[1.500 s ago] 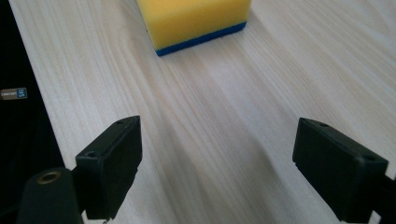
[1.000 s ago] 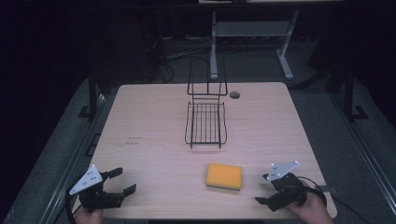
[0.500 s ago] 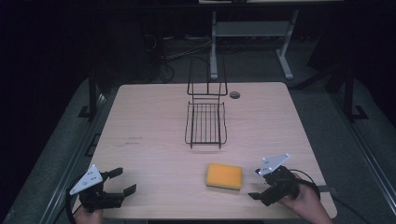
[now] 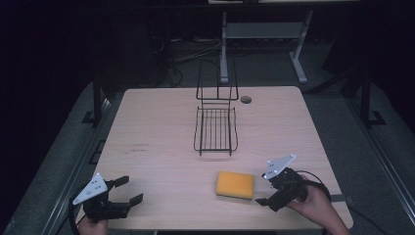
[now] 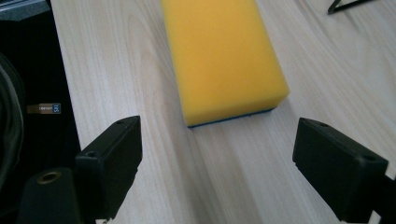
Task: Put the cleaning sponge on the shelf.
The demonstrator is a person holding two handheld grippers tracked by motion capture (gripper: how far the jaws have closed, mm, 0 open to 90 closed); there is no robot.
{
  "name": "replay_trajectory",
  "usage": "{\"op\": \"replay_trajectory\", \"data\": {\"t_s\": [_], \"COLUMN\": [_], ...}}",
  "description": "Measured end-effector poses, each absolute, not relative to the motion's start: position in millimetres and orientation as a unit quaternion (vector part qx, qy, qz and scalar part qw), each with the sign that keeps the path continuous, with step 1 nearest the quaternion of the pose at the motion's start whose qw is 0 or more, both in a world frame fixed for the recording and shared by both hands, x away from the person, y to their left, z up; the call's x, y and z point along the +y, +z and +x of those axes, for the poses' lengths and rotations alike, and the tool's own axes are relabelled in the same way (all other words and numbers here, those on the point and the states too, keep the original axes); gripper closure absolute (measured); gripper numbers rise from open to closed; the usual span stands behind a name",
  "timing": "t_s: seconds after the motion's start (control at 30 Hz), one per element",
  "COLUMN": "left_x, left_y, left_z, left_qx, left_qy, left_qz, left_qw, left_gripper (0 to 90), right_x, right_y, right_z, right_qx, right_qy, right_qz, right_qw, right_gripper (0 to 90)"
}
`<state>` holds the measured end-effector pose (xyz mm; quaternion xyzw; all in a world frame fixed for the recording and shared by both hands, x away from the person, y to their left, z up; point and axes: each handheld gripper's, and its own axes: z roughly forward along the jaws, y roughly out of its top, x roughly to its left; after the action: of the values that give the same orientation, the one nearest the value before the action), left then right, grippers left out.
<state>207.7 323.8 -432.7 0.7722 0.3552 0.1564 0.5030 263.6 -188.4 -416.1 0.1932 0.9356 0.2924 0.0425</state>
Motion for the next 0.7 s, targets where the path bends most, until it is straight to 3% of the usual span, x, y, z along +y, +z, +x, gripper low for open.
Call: {"op": "replay_trajectory", "data": {"t_s": [0.7], "left_x": [323.5], "left_y": [-432.6], "left_z": [207.7], "left_qx": [0.355], "left_qy": [0.157], "left_qz": [0.772], "left_qw": [0.504], "left_gripper": [14.0], "right_x": [-162.6], "right_y": [-408.2], "right_z": [286.4], "right_qx": [0.946], "right_qy": [0.283], "right_qz": [0.158], "right_qw": [0.012], "right_gripper": [15.4]}}
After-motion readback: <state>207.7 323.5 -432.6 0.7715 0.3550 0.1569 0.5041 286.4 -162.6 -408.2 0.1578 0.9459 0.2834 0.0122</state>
